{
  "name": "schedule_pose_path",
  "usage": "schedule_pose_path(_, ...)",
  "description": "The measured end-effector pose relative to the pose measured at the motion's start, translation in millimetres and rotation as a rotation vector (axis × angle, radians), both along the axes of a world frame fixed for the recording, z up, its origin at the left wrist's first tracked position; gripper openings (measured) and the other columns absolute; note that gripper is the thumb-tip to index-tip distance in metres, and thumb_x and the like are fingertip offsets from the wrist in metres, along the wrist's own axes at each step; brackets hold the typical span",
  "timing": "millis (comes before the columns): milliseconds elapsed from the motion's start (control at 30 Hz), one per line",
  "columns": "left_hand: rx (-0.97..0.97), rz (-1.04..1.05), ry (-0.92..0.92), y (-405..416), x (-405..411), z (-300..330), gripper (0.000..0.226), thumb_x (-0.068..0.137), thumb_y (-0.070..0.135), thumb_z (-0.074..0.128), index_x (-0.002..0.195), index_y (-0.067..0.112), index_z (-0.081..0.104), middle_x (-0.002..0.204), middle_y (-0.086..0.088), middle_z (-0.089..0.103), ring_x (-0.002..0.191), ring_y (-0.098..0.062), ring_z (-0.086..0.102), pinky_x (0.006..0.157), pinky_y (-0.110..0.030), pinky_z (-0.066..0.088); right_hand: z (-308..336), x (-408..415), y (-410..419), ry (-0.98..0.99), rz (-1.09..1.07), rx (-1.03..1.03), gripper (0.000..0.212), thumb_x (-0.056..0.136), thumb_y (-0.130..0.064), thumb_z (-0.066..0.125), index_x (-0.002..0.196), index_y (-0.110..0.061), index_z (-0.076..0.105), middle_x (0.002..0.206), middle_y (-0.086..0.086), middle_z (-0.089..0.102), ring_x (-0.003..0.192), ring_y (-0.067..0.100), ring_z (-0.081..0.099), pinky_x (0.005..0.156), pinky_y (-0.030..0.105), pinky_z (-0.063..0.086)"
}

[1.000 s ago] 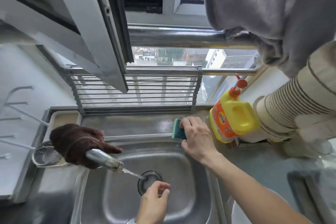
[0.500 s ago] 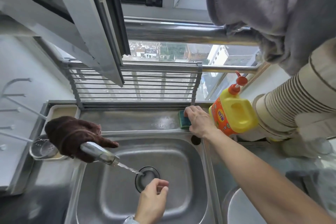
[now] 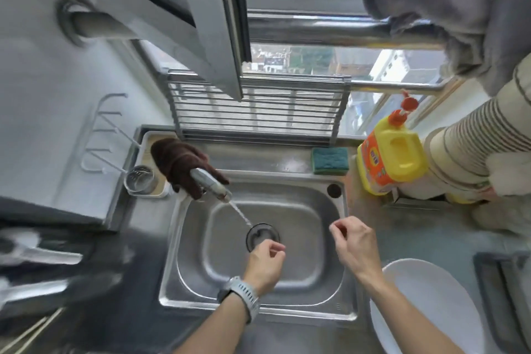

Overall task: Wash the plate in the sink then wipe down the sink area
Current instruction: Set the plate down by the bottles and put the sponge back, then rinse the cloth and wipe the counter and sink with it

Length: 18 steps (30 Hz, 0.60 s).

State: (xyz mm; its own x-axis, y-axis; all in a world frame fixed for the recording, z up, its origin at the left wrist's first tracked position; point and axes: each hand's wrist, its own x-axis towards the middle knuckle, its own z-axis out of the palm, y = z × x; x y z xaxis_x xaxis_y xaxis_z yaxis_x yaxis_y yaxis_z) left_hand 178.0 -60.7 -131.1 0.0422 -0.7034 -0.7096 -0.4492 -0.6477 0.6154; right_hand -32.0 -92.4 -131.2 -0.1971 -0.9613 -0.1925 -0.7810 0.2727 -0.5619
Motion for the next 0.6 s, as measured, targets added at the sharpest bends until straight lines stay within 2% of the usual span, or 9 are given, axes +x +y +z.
schedule_pose_path(100,0.065,0.110,0.004,12,19,-11,0.010,0.091,0.021,0.061,0.100,0.020,0.065,0.102,-0.002,0.071,0.101,-0.026,0.071,0.095,-0.040,0.056,-11,40,21,-0.145,-0.035,0.288,0.021,0.091,-0.014,0.066,0.072,-0.015,0.075,0.080,0.008,0.076,0.082,0.030,0.069,0.077,0.036,0.050)
schedule_pose_path(167,0.073,0.341,0.068,11,40,-2,0.017,0.089,0.031,0.060,0.098,0.019,0.065,0.095,-0.003,0.073,0.090,-0.029,0.073,0.084,-0.042,0.060,6,77,9,-0.387,-0.056,0.345,0.029,0.093,-0.021,0.063,0.068,-0.016,0.076,0.071,0.001,0.075,0.076,0.025,0.071,0.078,0.039,0.057)
schedule_pose_path(233,0.011,0.624,0.188,-2,61,25,0.021,0.100,0.027,0.052,0.107,0.011,0.063,0.094,-0.007,0.071,0.079,-0.025,0.069,0.070,-0.036,0.055,40,112,-21,-0.706,-0.102,0.309,0.030,0.097,-0.027,0.059,0.078,-0.017,0.079,0.078,0.003,0.078,0.083,0.028,0.074,0.084,0.044,0.057)
schedule_pose_path(300,-0.070,0.857,0.344,-18,83,56,0.028,0.106,0.026,0.046,0.112,0.004,0.061,0.102,-0.014,0.070,0.089,-0.028,0.068,0.081,-0.038,0.056,79,144,-58,-0.886,-0.091,0.351,0.033,0.101,-0.040,0.054,0.098,-0.015,0.075,0.091,0.008,0.079,0.093,0.030,0.073,0.090,0.045,0.056)
schedule_pose_path(367,-0.118,1.074,0.568,-36,105,80,0.036,0.103,0.032,0.050,0.116,0.000,0.061,0.108,-0.018,0.069,0.101,-0.035,0.066,0.101,-0.046,0.053,110,170,-94,-0.909,-0.034,0.486,0.051,0.098,-0.058,0.050,0.112,-0.012,0.068,0.100,0.010,0.076,0.100,0.028,0.070,0.096,0.044,0.052)
schedule_pose_path(400,-0.120,1.163,0.706,-46,114,95,0.045,0.101,0.039,0.053,0.119,-0.002,0.059,0.111,-0.021,0.068,0.106,-0.037,0.065,0.107,-0.049,0.048,120,183,-110,-0.895,-0.003,0.576,0.061,0.094,-0.066,0.049,0.116,-0.012,0.066,0.105,0.012,0.074,0.102,0.028,0.067,0.095,0.043,0.050)
schedule_pose_path(467,-0.088,1.259,0.930,-62,128,112,0.062,0.094,0.050,0.060,0.125,-0.004,0.057,0.122,-0.025,0.064,0.119,-0.040,0.061,0.112,-0.051,0.044,130,203,-129,-0.892,0.048,0.738,0.074,0.086,-0.074,0.053,0.120,-0.008,0.061,0.113,0.014,0.068,0.102,0.027,0.064,0.084,0.038,0.049)
schedule_pose_path(533,-0.066,1.276,1.030,-68,138,128,0.063,0.088,0.045,0.070,0.126,-0.003,0.055,0.128,-0.027,0.060,0.124,-0.039,0.058,0.111,-0.049,0.046,136,217,-137,-0.948,0.072,0.770,0.066,0.083,-0.063,0.067,0.111,-0.003,0.063,0.100,0.013,0.066,0.083,0.023,0.064,0.070,0.031,0.051)
schedule_pose_path(600,-0.074,1.248,1.045,-64,147,142,0.056,0.080,0.027,0.077,0.124,-0.003,0.058,0.130,-0.024,0.059,0.124,-0.035,0.058,0.102,-0.045,0.053,140,224,-139,-1.025,0.046,0.673,0.036,0.083,-0.033,0.080,0.097,-0.002,0.069,0.086,0.012,0.068,0.068,0.020,0.064,0.067,0.031,0.057)
